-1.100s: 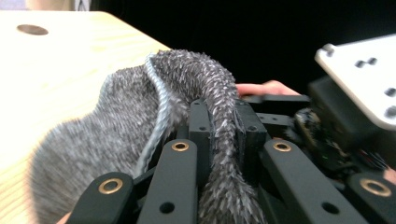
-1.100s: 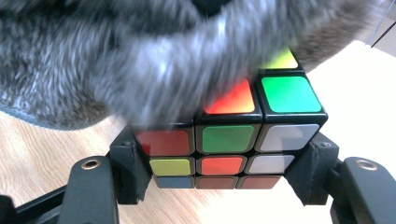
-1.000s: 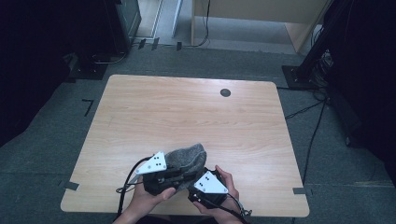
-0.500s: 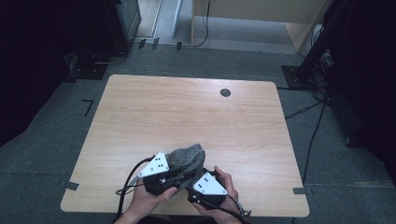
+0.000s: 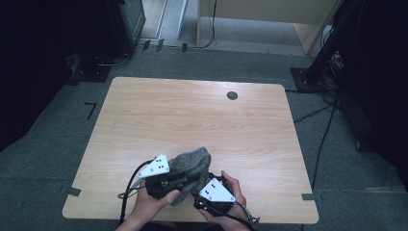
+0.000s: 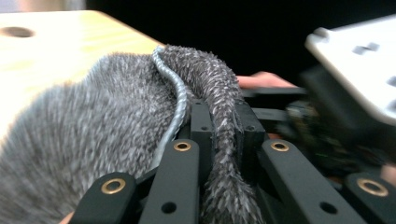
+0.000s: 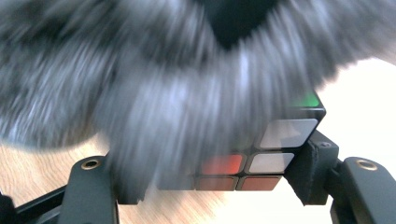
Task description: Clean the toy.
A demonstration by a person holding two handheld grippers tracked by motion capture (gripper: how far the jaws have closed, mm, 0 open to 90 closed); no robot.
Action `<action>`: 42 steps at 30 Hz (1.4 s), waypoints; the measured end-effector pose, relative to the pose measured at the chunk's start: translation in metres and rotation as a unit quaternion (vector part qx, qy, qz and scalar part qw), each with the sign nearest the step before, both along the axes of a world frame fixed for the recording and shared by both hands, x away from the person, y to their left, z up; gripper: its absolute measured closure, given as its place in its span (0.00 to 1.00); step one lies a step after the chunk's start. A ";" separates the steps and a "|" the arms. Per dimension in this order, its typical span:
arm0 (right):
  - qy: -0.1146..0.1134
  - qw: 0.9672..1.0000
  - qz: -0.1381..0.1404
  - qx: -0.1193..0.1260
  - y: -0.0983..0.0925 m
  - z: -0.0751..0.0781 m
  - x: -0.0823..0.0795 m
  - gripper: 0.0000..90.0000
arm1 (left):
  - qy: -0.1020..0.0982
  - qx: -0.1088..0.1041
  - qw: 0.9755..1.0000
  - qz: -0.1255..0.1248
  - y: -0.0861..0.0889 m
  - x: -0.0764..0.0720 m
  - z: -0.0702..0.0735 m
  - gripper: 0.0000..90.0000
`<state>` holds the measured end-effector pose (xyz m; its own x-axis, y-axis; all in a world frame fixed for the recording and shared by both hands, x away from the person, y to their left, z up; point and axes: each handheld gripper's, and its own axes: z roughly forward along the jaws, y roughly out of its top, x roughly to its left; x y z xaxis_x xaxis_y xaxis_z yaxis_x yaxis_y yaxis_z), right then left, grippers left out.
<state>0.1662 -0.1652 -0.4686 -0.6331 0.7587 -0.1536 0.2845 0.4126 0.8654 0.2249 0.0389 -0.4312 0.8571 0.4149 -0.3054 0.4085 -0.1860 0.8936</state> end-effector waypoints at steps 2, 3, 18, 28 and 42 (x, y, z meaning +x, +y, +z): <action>0.004 1.000 -0.001 0.002 0.000 -0.001 0.000 0.38 | 0.005 -0.004 1.000 0.003 0.003 0.002 -0.001 0.92; 0.003 1.000 0.000 0.002 0.001 -0.001 0.001 0.38 | 0.003 -0.009 1.000 0.000 0.001 0.000 -0.001 0.92; 0.000 1.000 0.004 -0.004 0.002 -0.003 0.000 0.38 | 0.015 -0.017 1.000 -0.018 0.002 0.003 -0.004 0.92; 0.004 1.000 -0.005 -0.003 -0.002 -0.003 0.000 0.38 | 0.009 -0.006 1.000 -0.005 0.001 0.007 -0.005 0.92; 0.004 1.000 -0.005 -0.002 -0.002 -0.003 0.000 0.38 | -0.004 0.006 1.000 -0.002 -0.001 0.003 -0.005 0.93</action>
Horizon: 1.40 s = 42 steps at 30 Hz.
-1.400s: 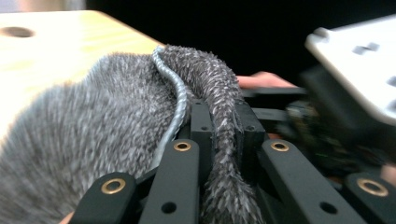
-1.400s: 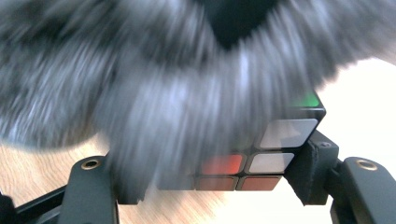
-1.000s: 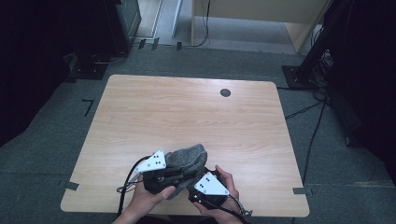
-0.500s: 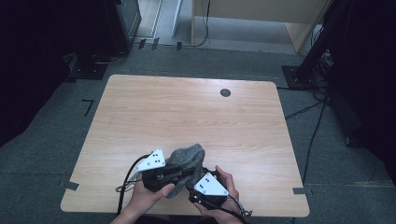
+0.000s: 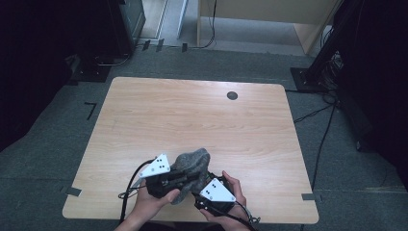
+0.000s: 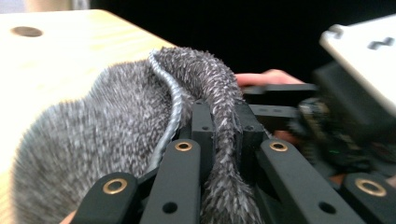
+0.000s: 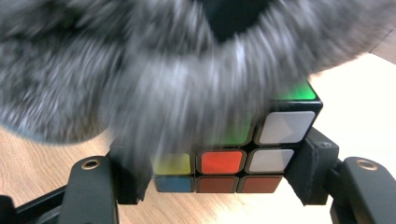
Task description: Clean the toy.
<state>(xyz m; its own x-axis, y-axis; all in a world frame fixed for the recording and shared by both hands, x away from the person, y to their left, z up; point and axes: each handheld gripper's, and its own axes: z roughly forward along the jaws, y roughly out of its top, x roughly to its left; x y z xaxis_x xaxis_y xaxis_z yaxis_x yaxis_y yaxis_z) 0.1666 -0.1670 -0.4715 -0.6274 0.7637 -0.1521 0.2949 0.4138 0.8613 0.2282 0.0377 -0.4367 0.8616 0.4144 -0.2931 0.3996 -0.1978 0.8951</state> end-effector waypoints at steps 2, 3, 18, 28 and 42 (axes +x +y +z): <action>0.000 1.000 0.002 -0.001 0.000 0.000 0.000 0.38 | 0.005 -0.001 1.000 0.011 0.005 0.003 0.000 0.93; 0.000 1.000 0.002 0.002 0.001 0.000 0.000 0.38 | 0.007 -0.005 1.000 0.010 0.005 0.003 0.000 0.93; -0.002 1.000 0.003 0.001 0.001 0.000 -0.001 0.38 | -0.019 0.020 1.000 0.009 -0.006 -0.007 0.004 0.94; 0.004 1.000 -0.002 -0.002 0.001 -0.001 0.000 0.38 | -0.016 0.042 0.998 0.040 -0.003 -0.004 0.005 0.93; 0.003 1.000 -0.009 -0.002 0.001 -0.001 -0.001 0.38 | -0.031 0.054 0.998 0.028 -0.008 -0.011 0.008 0.94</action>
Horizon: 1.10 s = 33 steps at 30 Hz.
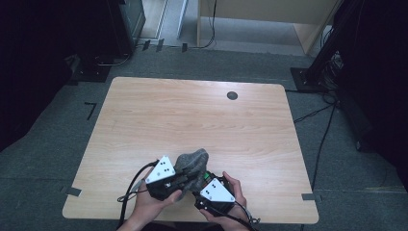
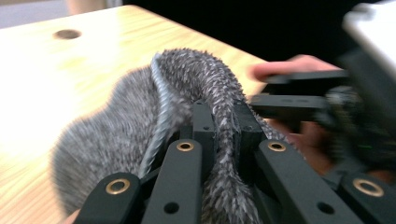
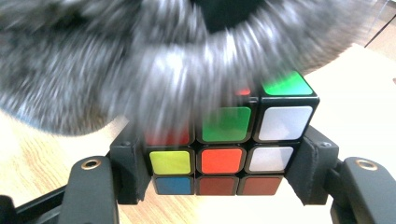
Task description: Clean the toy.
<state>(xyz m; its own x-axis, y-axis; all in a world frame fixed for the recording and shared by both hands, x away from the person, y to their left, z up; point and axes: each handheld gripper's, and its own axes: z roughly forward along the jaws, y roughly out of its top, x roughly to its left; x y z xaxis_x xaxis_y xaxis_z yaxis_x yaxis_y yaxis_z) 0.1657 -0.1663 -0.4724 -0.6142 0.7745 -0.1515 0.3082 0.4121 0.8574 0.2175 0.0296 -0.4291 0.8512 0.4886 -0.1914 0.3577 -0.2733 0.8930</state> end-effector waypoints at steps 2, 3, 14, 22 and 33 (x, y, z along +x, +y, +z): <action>-0.002 1.000 0.004 0.003 0.000 0.001 -0.001 0.38 | -0.001 -0.011 1.000 -0.023 -0.003 -0.004 0.001 0.94; -0.004 1.000 0.004 0.008 0.000 0.001 0.000 0.38 | -0.009 -0.009 0.999 -0.038 -0.007 -0.008 0.002 0.94; 0.004 1.000 0.000 0.012 0.000 -0.001 0.002 0.38 | 0.001 -0.008 1.000 -0.021 0.003 0.002 -0.001 0.94; 0.002 1.000 -0.002 0.008 -0.001 0.000 0.001 0.38 | -0.008 0.006 1.000 -0.012 -0.001 0.001 -0.001 0.93; -0.002 1.000 0.000 0.009 0.001 0.000 0.002 0.38 | -0.031 0.015 0.999 -0.033 -0.010 -0.007 0.001 0.93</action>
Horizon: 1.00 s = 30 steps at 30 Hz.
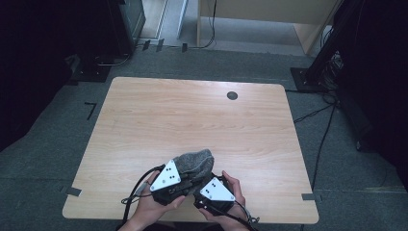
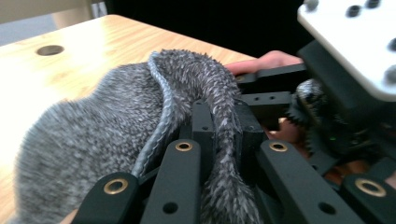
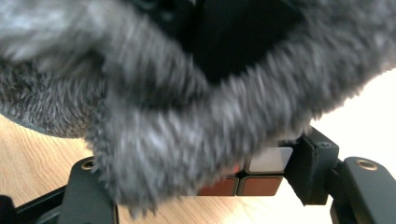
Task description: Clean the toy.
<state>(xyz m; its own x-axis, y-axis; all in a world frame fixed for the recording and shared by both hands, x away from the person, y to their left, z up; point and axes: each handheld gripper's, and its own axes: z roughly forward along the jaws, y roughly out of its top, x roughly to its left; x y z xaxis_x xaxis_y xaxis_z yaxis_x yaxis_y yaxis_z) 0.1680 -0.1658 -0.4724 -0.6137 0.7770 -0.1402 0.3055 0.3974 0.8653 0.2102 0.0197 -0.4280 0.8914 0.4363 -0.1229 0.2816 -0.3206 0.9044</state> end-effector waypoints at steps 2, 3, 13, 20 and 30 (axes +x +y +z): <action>0.000 1.000 -0.001 -0.002 -0.001 0.000 -0.001 0.38 | 0.009 0.005 1.000 0.029 0.008 0.008 -0.001 0.93; 0.001 1.000 -0.001 -0.002 -0.001 0.000 -0.001 0.38 | 0.012 0.009 0.999 0.037 0.011 0.010 -0.001 0.93; -0.002 1.000 -0.001 0.000 0.000 0.001 0.000 0.38 | -0.005 0.006 1.000 0.007 0.002 0.001 0.000 0.94; 0.002 1.000 -0.002 0.004 0.003 0.000 0.001 0.38 | -0.012 -0.004 1.000 -0.013 0.000 -0.003 0.001 0.94; 0.000 1.000 -0.003 0.000 0.002 0.001 -0.002 0.38 | -0.002 0.005 1.000 0.026 0.013 0.008 -0.001 0.94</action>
